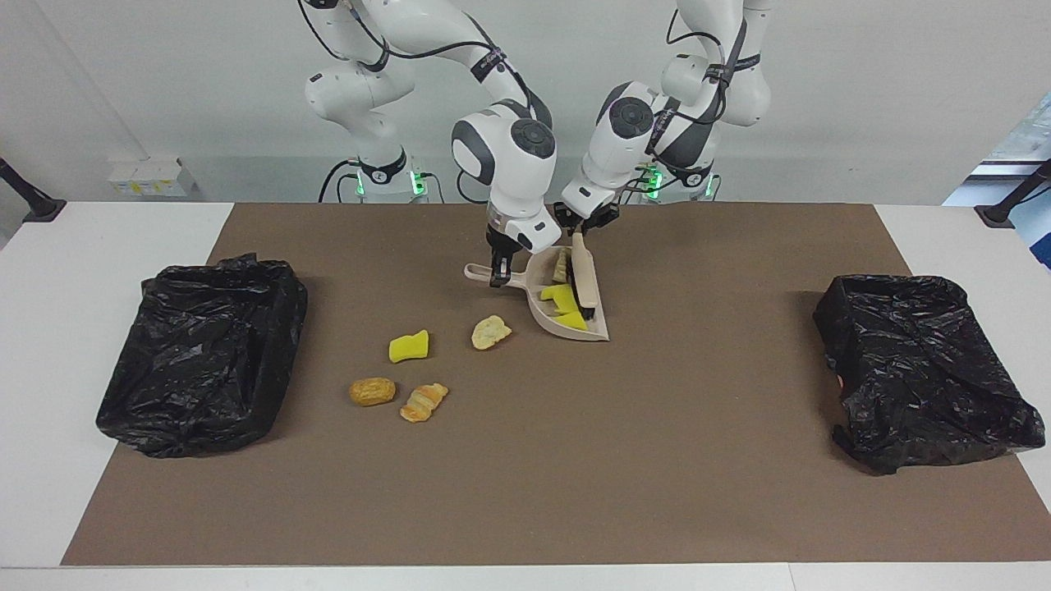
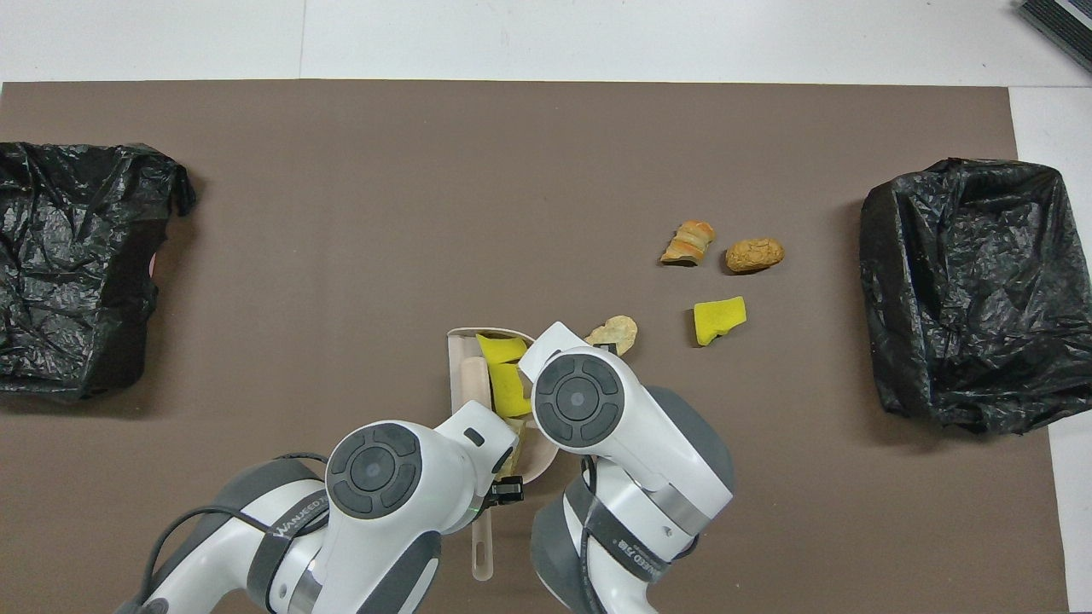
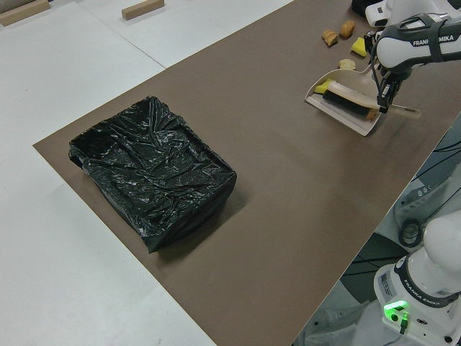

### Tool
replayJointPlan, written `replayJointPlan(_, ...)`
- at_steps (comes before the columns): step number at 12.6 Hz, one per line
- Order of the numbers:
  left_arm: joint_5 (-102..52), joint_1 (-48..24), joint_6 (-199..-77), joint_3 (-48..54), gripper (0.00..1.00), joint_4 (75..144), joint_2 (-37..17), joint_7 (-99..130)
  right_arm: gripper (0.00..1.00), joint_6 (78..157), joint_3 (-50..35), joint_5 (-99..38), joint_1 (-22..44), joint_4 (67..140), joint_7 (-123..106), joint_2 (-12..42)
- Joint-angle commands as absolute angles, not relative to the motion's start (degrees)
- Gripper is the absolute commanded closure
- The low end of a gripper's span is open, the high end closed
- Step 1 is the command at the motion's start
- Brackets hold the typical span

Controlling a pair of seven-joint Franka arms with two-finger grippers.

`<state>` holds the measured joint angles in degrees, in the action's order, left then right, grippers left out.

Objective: Sweep and dump trash in bin
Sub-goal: 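Sweep the yellow sponges and chunks into the dustpan with the left gripper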

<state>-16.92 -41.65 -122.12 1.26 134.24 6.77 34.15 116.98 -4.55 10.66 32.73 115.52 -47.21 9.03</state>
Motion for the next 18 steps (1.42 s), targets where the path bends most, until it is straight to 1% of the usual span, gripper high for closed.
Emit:
replayJointPlan(1,-16.7,-40.8,-116.5,0.1,1.0,130.4,6.6,33.4,1.0,119.0,-4.8,12.0,31.9,115.8,-45.7,9.5)
replayJointPlan(3,-16.2,-37.5,-114.0,-0.1,1.0,130.0,7.6,33.8,1.0,118.7,-4.8,11.8,31.6,115.2,-45.7,9.2)
replayJointPlan(5,-11.2,-35.9,-112.1,0.1,1.0,130.0,10.5,33.9,1.0,118.6,-4.8,11.2,31.1,114.6,-45.7,8.9)
replayJointPlan(8,-8.8,-34.7,-112.1,-0.1,1.0,130.0,10.7,34.0,1.0,118.0,-4.8,11.0,30.7,114.0,-46.8,7.9)
replayJointPlan(13,-8.0,-34.4,-110.5,-0.1,1.0,130.1,10.8,34.0,1.0,117.5,-4.8,9.2,27.3,112.8,-51.6,5.8)
replayJointPlan(16,-7.3,-34.5,-109.4,-0.1,1.0,130.0,11.6,35.1,1.0,111.0,-4.8,7.1,24.1,108.3,-52.4,5.3)
replayJointPlan(18,-5.4,-34.2,-104.8,-0.2,1.0,128.7,13.1,35.3,1.0,107.9,-4.7,5.0,21.6,105.4,-54.8,5.3)
